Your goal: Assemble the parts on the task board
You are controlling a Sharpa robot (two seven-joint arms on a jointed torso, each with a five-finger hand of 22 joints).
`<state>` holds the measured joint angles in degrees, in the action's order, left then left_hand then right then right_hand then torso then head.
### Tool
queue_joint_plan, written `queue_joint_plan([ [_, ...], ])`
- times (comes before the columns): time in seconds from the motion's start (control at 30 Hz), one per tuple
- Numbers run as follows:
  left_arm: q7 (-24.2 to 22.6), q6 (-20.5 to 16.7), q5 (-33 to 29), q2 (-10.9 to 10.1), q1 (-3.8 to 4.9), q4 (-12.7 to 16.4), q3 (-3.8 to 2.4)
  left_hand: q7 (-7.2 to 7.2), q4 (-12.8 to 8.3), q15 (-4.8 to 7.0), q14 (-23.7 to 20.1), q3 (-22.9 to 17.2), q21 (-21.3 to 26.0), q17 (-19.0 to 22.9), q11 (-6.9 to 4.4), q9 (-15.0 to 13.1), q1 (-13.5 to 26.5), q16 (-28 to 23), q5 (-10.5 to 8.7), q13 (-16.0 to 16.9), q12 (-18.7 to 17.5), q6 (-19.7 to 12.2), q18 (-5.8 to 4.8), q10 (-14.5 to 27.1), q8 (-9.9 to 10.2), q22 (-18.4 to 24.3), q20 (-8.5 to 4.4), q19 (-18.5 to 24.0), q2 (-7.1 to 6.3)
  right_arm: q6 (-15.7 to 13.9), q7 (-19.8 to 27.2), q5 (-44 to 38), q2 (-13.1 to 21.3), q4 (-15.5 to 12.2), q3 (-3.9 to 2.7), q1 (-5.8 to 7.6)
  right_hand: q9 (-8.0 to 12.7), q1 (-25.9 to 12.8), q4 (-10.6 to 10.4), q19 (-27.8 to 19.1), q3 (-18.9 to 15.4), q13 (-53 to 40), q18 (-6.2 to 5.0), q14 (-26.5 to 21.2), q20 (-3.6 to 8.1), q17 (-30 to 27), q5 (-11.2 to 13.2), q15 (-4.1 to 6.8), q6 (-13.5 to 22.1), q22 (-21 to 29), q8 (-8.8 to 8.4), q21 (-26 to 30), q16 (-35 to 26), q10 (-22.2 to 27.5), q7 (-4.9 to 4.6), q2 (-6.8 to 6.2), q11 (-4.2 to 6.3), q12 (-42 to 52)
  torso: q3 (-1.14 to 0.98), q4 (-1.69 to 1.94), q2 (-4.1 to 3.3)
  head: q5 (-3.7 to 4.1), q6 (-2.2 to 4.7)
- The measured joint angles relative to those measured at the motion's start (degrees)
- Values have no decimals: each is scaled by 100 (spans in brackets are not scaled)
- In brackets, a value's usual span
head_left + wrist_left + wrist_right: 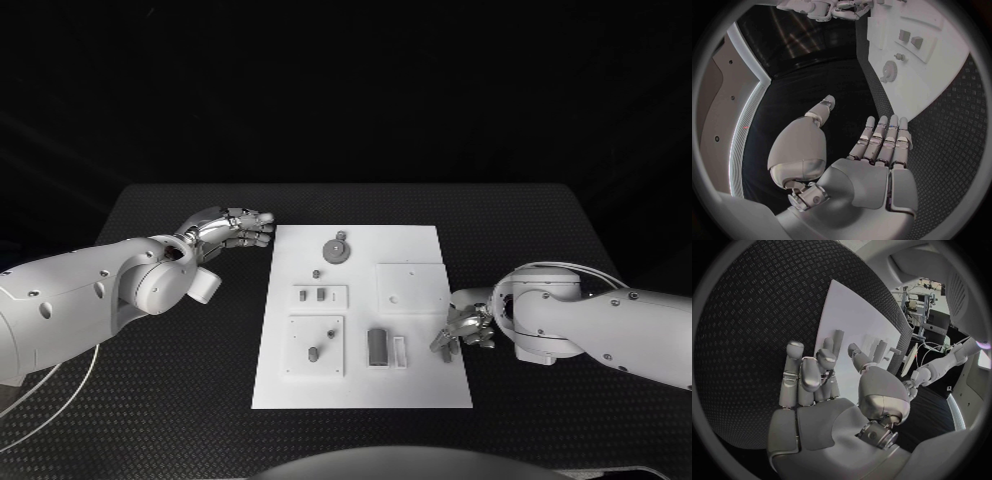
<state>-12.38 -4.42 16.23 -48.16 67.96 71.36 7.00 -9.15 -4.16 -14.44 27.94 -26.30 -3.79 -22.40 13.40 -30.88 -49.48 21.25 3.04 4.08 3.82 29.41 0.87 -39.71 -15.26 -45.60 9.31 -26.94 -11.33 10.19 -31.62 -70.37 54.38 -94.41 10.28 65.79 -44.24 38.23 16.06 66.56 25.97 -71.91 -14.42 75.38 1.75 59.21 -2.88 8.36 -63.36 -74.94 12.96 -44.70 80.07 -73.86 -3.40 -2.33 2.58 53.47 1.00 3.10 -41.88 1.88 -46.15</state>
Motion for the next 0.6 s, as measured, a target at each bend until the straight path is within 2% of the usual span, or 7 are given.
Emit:
queue_joint_plan([
  [0.03,1,1,0,-1,0,1,0,0,-16,0,0,16,0,-5,0,0,0,0,0,0,0,0,0,0,0,-1,0,0,0,0,0,-67,-26,-4,-6,-9,-1,77,40,11,40,0,17,0,10,-4,0,0,15,0,0,0,22,0,15,77,0,0,-1,-1,0,-4,-4],
  [0.1,3,2,0,-4,0,1,0,0,-24,0,0,24,0,-5,0,0,-1,0,0,0,0,0,0,0,0,-6,0,0,33,2,0,-191,-64,-8,-9,-18,-4,142,62,20,62,0,19,0,19,-11,0,0,19,0,1,0,22,-1,20,129,0,0,-1,-1,1,-7,-10],
  [0.2,8,6,0,-4,0,3,0,0,-38,0,0,38,0,-5,0,0,3,0,0,0,0,0,0,0,0,-6,0,0,48,6,6,-451,-101,-19,-17,-49,-9,392,79,20,79,0,21,-1,19,-21,0,-1,0,0,3,0,22,-9,31,127,7,0,-1,-1,2,-12,-21],
  [0.3,13,10,0,-8,0,6,0,0,-40,0,0,40,0,-5,0,0,3,0,0,-1,0,0,0,0,0,-6,0,0,48,13,20,-644,-129,-20,-19,-68,-17,651,93,20,93,-8,22,-5,19,-30,0,-6,-73,0,46,0,22,-9,80,136,7,0,-1,2,3,-12,-32],
  [0.4,20,13,0,-15,0,6,0,0,-55,0,0,55,0,-5,0,1,3,0,0,0,0,0,0,0,0,-6,0,0,48,28,24,-768,-150,-17,-20,-81,-25,737,94,20,93,-8,23,-5,19,-38,0,-6,-99,0,148,0,22,-10,86,173,7,0,3,2,3,-9,-41],
  [0.6,30,19,0,-15,0,8,0,-1,-71,0,0,71,0,-10,0,1,3,0,0,-1,0,0,0,0,0,-11,0,0,48,42,41,-920,-162,-34,-22,-94,-41,995,89,-12,46,-8,25,-6,-13,-95,0,-7,-104,0,159,0,22,-10,102,126,7,0,5,-1,4,-9,-47],
])
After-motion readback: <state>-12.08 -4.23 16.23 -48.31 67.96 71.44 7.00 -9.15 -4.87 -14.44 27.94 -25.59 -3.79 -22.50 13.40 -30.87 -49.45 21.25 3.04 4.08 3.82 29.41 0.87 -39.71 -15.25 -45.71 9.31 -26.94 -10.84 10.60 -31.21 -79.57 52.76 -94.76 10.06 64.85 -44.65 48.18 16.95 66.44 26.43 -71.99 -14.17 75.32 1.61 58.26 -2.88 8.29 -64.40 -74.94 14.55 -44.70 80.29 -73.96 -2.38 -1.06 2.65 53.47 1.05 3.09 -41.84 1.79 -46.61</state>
